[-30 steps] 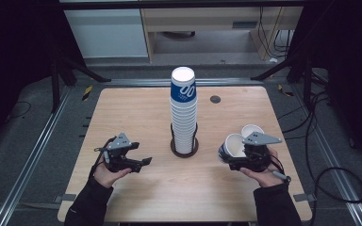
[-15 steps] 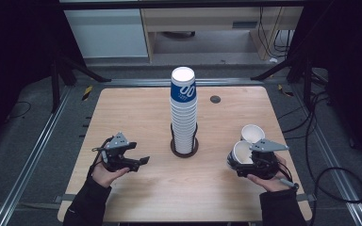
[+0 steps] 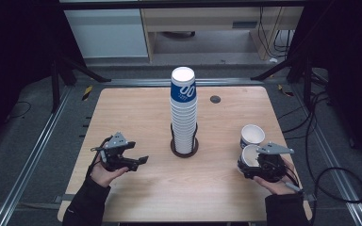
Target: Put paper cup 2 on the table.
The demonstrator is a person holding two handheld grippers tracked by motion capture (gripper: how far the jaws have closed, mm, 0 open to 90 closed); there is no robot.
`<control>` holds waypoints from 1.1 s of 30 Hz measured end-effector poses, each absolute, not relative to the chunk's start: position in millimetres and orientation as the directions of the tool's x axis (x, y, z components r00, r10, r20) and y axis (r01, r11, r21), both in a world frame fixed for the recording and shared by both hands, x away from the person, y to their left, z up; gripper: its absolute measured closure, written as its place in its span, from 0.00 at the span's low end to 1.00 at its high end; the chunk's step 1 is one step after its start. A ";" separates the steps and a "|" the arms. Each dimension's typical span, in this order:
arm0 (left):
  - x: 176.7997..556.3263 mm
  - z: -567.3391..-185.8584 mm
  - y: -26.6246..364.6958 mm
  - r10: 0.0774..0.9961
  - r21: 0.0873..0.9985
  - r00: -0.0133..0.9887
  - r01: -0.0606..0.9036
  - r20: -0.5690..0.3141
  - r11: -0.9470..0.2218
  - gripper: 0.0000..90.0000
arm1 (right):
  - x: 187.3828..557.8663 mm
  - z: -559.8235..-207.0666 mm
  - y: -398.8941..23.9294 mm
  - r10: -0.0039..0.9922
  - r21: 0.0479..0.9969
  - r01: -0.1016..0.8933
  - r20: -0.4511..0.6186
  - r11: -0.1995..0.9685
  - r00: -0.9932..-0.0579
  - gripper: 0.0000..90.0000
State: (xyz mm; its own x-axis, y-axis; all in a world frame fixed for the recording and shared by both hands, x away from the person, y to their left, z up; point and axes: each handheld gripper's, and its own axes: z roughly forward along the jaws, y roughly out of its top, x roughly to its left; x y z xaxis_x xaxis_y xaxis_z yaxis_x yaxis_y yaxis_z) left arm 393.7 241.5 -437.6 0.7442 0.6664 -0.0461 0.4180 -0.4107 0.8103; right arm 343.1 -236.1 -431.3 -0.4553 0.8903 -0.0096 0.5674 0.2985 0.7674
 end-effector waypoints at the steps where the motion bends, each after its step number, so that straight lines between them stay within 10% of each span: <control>1: 393.9 -437.4 242.2 0.669 0.810 0.741 0.420 -0.045 -0.410 0.20 | 344.0 -432.6 -236.9 0.890 0.765 0.568 -0.014 0.303 -0.456 0.20; 33: 397.5 -439.3 245.2 0.679 0.800 0.733 0.429 -0.037 -0.420 0.19 | 361.8 -457.7 -253.4 0.932 0.662 0.685 -0.059 0.305 -0.357 0.19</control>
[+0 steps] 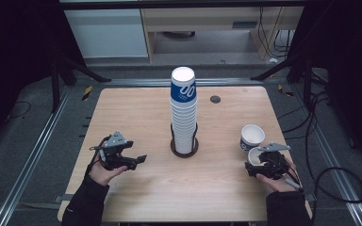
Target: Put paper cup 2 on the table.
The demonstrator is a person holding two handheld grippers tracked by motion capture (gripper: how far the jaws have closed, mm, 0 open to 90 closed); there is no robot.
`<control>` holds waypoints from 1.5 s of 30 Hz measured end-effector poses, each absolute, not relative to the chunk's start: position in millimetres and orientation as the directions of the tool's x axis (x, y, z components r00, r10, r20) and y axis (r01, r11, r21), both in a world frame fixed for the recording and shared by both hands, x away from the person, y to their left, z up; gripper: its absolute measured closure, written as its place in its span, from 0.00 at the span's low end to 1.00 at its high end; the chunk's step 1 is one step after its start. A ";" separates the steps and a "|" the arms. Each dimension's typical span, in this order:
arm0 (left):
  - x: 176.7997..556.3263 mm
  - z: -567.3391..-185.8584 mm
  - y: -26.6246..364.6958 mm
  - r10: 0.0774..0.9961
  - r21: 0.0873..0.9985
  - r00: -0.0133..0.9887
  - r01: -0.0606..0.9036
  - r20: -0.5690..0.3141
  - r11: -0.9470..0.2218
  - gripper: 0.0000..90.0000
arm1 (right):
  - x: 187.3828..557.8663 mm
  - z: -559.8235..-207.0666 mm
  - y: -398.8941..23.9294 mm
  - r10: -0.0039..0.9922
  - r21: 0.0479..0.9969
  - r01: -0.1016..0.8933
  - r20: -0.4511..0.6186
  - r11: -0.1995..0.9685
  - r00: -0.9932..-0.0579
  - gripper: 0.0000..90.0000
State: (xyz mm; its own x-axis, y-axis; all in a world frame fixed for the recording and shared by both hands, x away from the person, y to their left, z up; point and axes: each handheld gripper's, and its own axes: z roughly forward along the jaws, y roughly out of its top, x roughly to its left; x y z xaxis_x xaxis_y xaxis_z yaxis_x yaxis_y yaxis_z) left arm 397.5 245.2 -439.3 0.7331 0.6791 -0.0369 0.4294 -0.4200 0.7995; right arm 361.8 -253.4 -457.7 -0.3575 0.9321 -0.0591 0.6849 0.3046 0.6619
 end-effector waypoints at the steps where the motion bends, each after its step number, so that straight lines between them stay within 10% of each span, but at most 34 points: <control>1: 397.5 -439.5 245.0 0.679 0.799 0.733 0.430 -0.037 -0.420 0.19 | 361.9 -458.0 -253.1 0.933 0.663 0.685 -0.057 0.302 -0.356 0.19; 45: 396.0 -440.9 248.0 0.675 0.795 0.737 0.433 -0.041 -0.425 0.18 | 320.8 -464.4 -265.7 0.940 0.665 0.697 -0.026 0.270 -0.339 0.07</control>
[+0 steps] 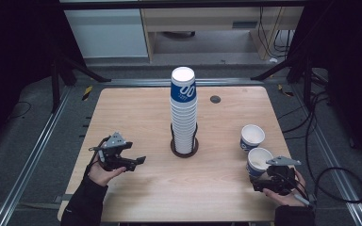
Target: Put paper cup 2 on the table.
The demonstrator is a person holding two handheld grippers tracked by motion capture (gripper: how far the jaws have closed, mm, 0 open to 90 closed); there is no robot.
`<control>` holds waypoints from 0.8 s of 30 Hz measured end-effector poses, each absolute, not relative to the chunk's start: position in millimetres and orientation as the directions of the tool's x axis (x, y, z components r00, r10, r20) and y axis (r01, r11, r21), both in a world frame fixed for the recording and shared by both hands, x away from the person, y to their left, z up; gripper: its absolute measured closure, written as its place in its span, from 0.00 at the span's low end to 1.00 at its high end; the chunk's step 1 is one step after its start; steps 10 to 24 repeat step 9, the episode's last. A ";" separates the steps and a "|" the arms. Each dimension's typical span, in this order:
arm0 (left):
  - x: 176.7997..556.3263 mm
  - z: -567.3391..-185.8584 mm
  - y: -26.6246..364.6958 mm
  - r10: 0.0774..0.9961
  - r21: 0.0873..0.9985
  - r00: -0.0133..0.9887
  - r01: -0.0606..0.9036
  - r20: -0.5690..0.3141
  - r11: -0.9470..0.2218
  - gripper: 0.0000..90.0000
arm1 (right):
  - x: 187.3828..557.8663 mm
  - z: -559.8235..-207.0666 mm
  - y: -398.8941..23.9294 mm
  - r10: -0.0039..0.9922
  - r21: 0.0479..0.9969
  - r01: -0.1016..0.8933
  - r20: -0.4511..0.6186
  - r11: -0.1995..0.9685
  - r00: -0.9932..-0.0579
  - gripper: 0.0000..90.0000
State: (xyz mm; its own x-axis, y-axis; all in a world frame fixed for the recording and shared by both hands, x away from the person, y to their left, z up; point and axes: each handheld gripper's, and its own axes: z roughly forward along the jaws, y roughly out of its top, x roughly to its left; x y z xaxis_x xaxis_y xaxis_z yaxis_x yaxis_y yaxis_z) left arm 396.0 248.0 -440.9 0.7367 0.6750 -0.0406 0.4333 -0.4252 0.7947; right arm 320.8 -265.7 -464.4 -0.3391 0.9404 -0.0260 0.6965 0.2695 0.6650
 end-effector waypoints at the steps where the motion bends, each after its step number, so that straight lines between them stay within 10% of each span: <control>1: 395.9 -440.8 248.0 0.675 0.795 0.737 0.433 -0.039 -0.426 0.18 | 319.9 -464.5 -266.4 0.938 0.668 0.692 -0.026 0.273 -0.345 0.08; 24: 395.9 -440.6 249.2 0.677 0.793 0.735 0.434 -0.038 -0.427 0.18 | 306.3 -459.9 -267.2 0.934 0.688 0.676 -0.006 0.264 -0.358 0.16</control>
